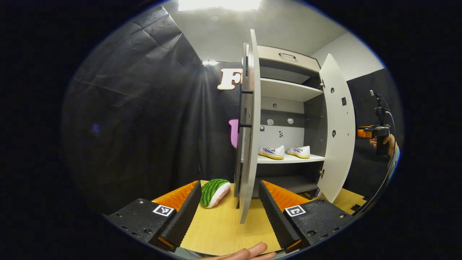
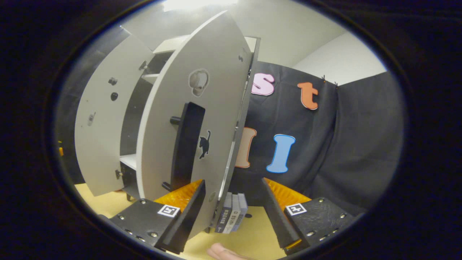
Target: Grab one shoe with the right hand and put it into the shoe cabinet, grab the other shoe with the left hand and put it into the shoe cabinet; then close the right door with the right hand and the left door with the left hand.
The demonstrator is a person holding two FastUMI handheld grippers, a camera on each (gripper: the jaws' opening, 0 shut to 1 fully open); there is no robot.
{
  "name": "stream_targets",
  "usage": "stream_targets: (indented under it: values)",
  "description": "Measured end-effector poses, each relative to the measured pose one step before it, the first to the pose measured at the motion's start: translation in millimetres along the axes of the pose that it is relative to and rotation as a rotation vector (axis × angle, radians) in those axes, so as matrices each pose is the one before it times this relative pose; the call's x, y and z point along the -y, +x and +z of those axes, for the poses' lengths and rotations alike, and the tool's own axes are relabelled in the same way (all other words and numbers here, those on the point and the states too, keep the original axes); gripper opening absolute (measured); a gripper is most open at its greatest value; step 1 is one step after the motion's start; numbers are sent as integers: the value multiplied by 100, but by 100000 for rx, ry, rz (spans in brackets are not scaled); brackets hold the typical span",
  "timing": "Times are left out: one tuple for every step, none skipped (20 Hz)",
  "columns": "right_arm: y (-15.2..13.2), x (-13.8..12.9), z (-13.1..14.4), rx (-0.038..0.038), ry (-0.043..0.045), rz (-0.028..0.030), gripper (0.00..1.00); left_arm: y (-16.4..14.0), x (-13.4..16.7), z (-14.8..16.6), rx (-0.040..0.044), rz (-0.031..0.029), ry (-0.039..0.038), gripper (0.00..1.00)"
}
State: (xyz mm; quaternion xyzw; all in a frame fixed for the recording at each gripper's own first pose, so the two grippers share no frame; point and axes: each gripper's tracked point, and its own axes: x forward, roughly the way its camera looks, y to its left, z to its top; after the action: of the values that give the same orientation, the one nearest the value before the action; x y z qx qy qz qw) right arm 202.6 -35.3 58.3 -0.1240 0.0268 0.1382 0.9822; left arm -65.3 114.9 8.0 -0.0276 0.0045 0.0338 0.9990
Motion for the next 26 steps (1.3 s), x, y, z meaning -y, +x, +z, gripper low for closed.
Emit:
stream_targets:
  values:
    - [392, -308, -179, -1461, 269, -1748, 92, -148, -517, -36, -296, 1097, 447, 96]
    - [153, -614, -109, -882, 1283, -635, 91, 30, -345, -30, -193, 686, 127, 96]
    - [153, -800, 450, 873, 1595, 314, 91, 12, -179, 37, -221, 440, -283, 96]
    - [189, -920, 639, 1716, 2381, 590, 92, -31, -81, -15, -368, 123, -328, 92]
    - [99, -993, 249, 642, 2174, 1214, 89, 102, -100, -123, -401, 122, -212, 96]
    - [235, -1181, -68, 25, 1853, 1975, 91, 76, -176, -62, -421, 408, 57, 96]
    - [40, -1102, -109, -303, 483, 1497, 92, 2, -318, -56, -506, 868, 81, 96]
    - [-200, -438, 90, 856, 248, 30, 96, -59, -367, -41, -446, 829, -269, 96]
    - [-208, -430, 357, 2081, 278, -382, 98, -14, -186, -114, -545, -35, -371, 96]
    - [-456, -476, 256, 1577, -468, -119, 98, -123, -33, 82, -164, -588, -226, 96]
    - [-390, -424, -49, 823, -703, 329, 98, -259, -114, 116, 99, -216, -115, 96]
    - [-470, -630, -123, 455, -423, 994, 99, -147, -272, 346, 842, 290, 133, 96]
    - [-478, -423, -92, 300, -65, 699, 98, 125, -325, 206, 831, 518, 338, 96]
    - [-777, -141, -141, 612, 146, 679, 98, 105, -162, 330, 1150, 495, 528, 96]
    - [-814, -575, 65, 847, 178, 1041, 99, 134, -133, 201, 1117, 236, 619, 96]
    - [-769, -535, -46, 582, 305, 559, 98, 177, -127, 248, 1357, -234, 653, 92]
    - [-823, -130, -79, 364, 629, -377, 98, 187, -169, 123, 788, -904, 304, 92]
    - [-753, 94, -61, 556, 877, -817, 98, 271, -223, -27, -526, 31, -67, 92]
    - [-641, 23, -133, -258, 977, -547, 98, 346, -400, -5, -323, 517, -517, 92]
    - [-753, -131, -74, -69, 1226, 268, 97, 432, -314, 182, -384, 309, -371, 96]
    - [-611, -254, 156, 642, 687, 1017, 98, 734, -460, 685, 906, 322, 71, 96]
    - [-638, -125, 237, 1054, -67, 789, 99, 680, -335, 700, 1099, 626, -177, 92]
    - [-609, 81, 313, 1483, -351, -290, 99, 852, -210, 839, 1125, 587, 46, 96]
    - [-638, 162, 223, 1205, -268, -657, 98, 854, -170, 878, 884, -56, -685, 96]
    - [-539, 72, 183, 871, 69, -899, 98, 744, -138, 726, 260, -442, -1095, 92]
    - [-571, 94, 55, 557, 106, -893, 98, 749, -176, 526, -426, -899, -1131, 95]
